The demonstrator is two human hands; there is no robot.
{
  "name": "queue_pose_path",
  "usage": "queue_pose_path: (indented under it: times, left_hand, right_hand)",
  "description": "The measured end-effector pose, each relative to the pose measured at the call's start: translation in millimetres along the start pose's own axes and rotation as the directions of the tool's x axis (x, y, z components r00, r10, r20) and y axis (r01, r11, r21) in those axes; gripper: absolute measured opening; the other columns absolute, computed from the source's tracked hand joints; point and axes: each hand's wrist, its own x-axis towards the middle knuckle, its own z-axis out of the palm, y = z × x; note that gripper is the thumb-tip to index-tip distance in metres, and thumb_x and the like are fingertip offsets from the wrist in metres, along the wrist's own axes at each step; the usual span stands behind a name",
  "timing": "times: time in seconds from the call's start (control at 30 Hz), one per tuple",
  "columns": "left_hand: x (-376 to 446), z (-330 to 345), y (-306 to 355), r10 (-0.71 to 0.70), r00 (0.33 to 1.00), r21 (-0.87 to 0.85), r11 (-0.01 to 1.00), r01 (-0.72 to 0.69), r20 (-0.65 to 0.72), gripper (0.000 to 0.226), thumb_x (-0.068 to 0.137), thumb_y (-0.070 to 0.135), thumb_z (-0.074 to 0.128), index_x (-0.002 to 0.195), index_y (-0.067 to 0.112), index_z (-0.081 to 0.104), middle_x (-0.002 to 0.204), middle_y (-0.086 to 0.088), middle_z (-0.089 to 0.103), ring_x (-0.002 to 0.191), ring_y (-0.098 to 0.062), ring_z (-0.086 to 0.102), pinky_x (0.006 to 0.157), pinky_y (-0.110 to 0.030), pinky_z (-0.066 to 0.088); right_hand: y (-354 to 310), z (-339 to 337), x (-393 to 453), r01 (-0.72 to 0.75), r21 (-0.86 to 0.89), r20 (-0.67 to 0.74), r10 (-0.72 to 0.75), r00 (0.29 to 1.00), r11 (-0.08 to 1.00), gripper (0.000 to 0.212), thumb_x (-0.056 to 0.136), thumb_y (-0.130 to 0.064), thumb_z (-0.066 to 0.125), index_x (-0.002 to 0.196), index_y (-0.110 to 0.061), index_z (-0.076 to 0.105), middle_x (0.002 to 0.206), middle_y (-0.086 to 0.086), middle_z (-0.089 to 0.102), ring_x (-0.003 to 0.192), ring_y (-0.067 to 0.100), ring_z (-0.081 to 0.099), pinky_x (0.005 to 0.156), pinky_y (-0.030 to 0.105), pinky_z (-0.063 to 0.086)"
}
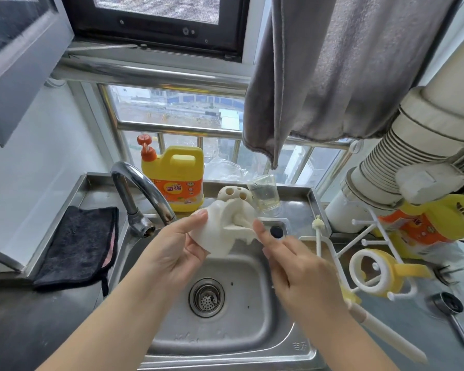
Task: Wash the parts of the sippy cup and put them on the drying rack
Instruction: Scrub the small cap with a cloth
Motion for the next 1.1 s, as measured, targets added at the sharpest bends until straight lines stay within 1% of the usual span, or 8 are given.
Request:
queue_pose_path:
  times: [0.13,0.37,0.5,0.6,0.73,0.93,1.03,1.1]
  left_hand:
    - [0.2,1.5,4.6,0.007,1.0,-0.036,0.999,-0.007,-0.013,0.014,0.09,-0.001,0.053,0.101,-0.001,0.061,0.088,-0.014,0.072,0.084,-0.022,0.068,0.06,-0.037,0.06]
    - [0.6,3.7,-3.8,-0.022,1.0,-0.158,0.987,0.021,-0.008,0.023,0.093,0.019,0.053,0.105,0.0,0.059,0.087,-0.016,0.073,0.071,-0.023,0.072,0.049,-0.039,0.058]
    - [-1.8,5.1,-3.0,0.002,1.0,-0.126,0.992,0.0,0.013,0.023,0.084,0.02,0.06,0.1,0.004,0.063,0.089,-0.014,0.074,0.074,-0.024,0.073,0.061,-0.045,0.059]
    - [-3.4,5.1,-5.0,0.032,0.999,-0.079,0.996,-0.029,0.03,0.022,0.074,0.011,0.063,0.095,0.005,0.065,0.088,-0.011,0.074,0.076,-0.02,0.071,0.067,-0.04,0.057]
    - [2.6,1.3,-6.1,0.05,0.998,-0.091,0.994,-0.053,-0.036,0.01,0.087,0.008,0.058,0.094,0.007,0.065,0.077,-0.006,0.073,0.07,-0.015,0.07,0.07,-0.034,0.058]
    - [3.6,1.8,-10.3,0.009,1.0,-0.16,0.987,-0.012,-0.018,0.013,0.092,0.008,0.053,0.1,0.002,0.062,0.084,-0.013,0.073,0.073,-0.021,0.072,0.063,-0.037,0.06]
    - [0.6,5.3,-14.5,-0.076,0.996,-0.112,0.991,0.08,0.041,0.037,0.083,0.012,0.057,0.116,-0.004,0.058,0.094,-0.02,0.068,0.075,-0.024,0.067,0.051,-0.033,0.058]
    - [0.3,3.4,-12.1,-0.111,0.994,-0.073,0.991,0.113,0.024,0.032,0.088,0.016,0.055,0.113,-0.004,0.057,0.089,-0.02,0.066,0.074,-0.027,0.064,0.047,-0.037,0.057]
  right_hand:
    - [-6.7,4.3,-12.1,0.086,0.013,0.025,-0.086,0.996,0.996,0.056,0.085,-0.02,0.046,0.14,-0.032,0.038,0.069,-0.008,0.049,0.051,0.005,0.041,0.048,0.013,0.032]
    - [1.6,4.8,-0.4,-0.04,0.047,-0.01,0.041,0.999,0.998,0.055,0.089,-0.027,0.043,0.142,-0.036,0.034,0.069,-0.011,0.046,0.051,0.007,0.04,0.047,0.015,0.033]
    - [-5.1,7.1,-2.5,-0.03,0.088,-0.012,0.031,0.999,0.996,0.054,0.09,-0.025,0.043,0.143,-0.034,0.035,0.07,-0.011,0.045,0.056,0.007,0.04,0.048,0.014,0.033]
    - [-8.9,11.4,-7.6,-0.052,0.109,-0.009,0.053,0.999,0.993,0.056,0.088,-0.024,0.044,0.143,-0.034,0.036,0.071,-0.01,0.045,0.056,0.008,0.041,0.049,0.015,0.035]
    - [-15.4,16.3,-22.0,0.044,0.048,0.025,-0.045,0.999,0.998,0.059,0.086,-0.021,0.047,0.142,-0.034,0.036,0.07,-0.009,0.048,0.051,0.007,0.039,0.046,0.018,0.036]
    - [-2.8,3.3,-12.4,-0.038,-0.018,0.009,0.038,0.999,0.999,0.062,0.085,-0.024,0.044,0.144,-0.039,0.031,0.07,-0.009,0.051,0.047,0.008,0.045,0.042,0.02,0.038]
    - [-17.5,8.5,-6.4,0.077,-0.007,0.001,-0.077,0.997,0.997,0.055,0.088,-0.023,0.045,0.141,-0.034,0.038,0.07,-0.009,0.048,0.05,0.007,0.042,0.044,0.02,0.037]
    - [-19.2,10.5,-18.4,0.121,0.005,0.034,-0.121,0.992,0.993,0.053,0.089,-0.021,0.045,0.14,-0.034,0.04,0.069,-0.008,0.046,0.05,0.006,0.039,0.042,0.021,0.036]
